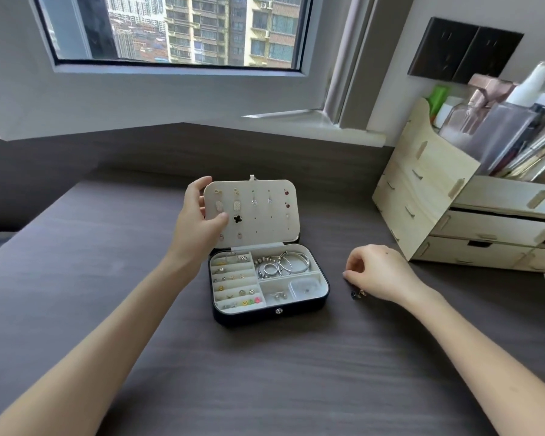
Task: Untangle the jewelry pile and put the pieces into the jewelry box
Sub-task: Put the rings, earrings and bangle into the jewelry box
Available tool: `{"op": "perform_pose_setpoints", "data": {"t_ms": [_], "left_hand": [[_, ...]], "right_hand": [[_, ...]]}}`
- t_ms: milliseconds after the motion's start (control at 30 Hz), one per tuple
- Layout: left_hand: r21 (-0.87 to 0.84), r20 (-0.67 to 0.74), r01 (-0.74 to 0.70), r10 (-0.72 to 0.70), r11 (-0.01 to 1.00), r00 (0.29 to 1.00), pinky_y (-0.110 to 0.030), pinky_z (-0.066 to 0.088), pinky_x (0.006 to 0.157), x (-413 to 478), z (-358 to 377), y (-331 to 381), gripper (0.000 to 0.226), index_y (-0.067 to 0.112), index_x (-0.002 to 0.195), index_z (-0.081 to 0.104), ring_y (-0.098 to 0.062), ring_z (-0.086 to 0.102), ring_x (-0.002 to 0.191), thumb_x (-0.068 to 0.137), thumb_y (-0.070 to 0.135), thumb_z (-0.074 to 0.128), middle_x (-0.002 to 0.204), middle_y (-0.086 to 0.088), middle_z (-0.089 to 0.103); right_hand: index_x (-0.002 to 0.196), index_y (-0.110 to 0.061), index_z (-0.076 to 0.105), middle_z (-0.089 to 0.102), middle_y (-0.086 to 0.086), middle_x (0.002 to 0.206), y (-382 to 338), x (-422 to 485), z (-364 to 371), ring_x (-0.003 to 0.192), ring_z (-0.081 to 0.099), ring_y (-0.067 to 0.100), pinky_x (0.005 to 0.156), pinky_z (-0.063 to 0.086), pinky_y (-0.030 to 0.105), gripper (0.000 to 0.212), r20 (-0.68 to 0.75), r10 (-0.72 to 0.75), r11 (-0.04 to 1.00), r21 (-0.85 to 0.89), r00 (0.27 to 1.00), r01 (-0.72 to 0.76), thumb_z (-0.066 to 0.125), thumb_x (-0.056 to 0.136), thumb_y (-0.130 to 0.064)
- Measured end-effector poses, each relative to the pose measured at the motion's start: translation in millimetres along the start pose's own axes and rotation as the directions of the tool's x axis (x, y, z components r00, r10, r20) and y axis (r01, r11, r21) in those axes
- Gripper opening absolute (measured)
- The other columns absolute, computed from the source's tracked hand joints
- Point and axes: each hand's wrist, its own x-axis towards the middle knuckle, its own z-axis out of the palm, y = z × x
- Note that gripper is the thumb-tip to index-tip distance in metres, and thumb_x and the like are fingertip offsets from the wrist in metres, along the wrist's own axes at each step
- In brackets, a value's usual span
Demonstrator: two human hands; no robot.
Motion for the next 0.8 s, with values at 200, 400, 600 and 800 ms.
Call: {"op": "perform_pose_setpoints", "data": {"t_ms": [200,400,600,800], "left_hand": [[-0.008,-0.004,0.014,-0.014,1.000,1.000,-0.023,0.049,0.071,0.5,-6.1,-1.9,0.053,0.027,0.132,0.041,-0.013,0.051,0.100,0.089,-0.001,0.054,0.113,-0.001,0.053],[0.009,0.065,-0.018,0.017,1.000,0.998,-0.040,0.049,0.093,-4.9,-6.6,4.2,0.009,0.035,0.087,0.071,-0.014,0.053,0.110,0.085,0.027,0.069,0.115,0.005,0.057],[0.037,0.086,-0.059,0.056,0.998,0.995,-0.041,0.053,0.084,-5.7,-10.2,11.4,0.010,0.029,0.086,0.074,-0.023,0.058,0.098,0.082,0.034,0.067,0.110,0.000,0.055],[0.104,0.091,-0.071,0.062,0.992,0.994,-0.039,0.052,0.084,0.9,-14.4,11.1,0.010,0.031,0.084,0.069,-0.012,0.056,0.100,0.087,0.022,0.067,0.107,0.001,0.057]], "right_hand": [[0.073,-0.022,0.064,0.065,-0.009,0.072,-10.5,1.9,-14.5,0.072,0.058,0.008,0.065,0.042,0.023,0.012,-0.045,0.021,0.882,0.471,0.999,0.003,0.066,0.084,-0.023],[0.085,-0.008,0.065,0.060,-0.003,0.065,-71.9,14.1,-32.2,0.056,0.046,0.007,0.057,0.040,0.018,0.009,0.102,-0.123,0.402,0.914,0.987,-0.045,0.059,0.091,-0.011],[0.087,-0.007,0.065,0.065,0.001,0.067,-132.8,34.1,-25.5,0.055,0.051,0.007,0.056,0.043,0.019,0.007,0.071,-0.148,0.351,0.936,0.986,-0.015,0.058,0.089,-0.007],[0.085,-0.007,0.066,0.068,0.004,0.071,-147.5,33.7,-20.7,0.055,0.056,0.001,0.054,0.044,0.012,0.004,-0.143,-0.173,0.421,0.884,0.975,0.204,0.062,0.086,-0.007]]}}
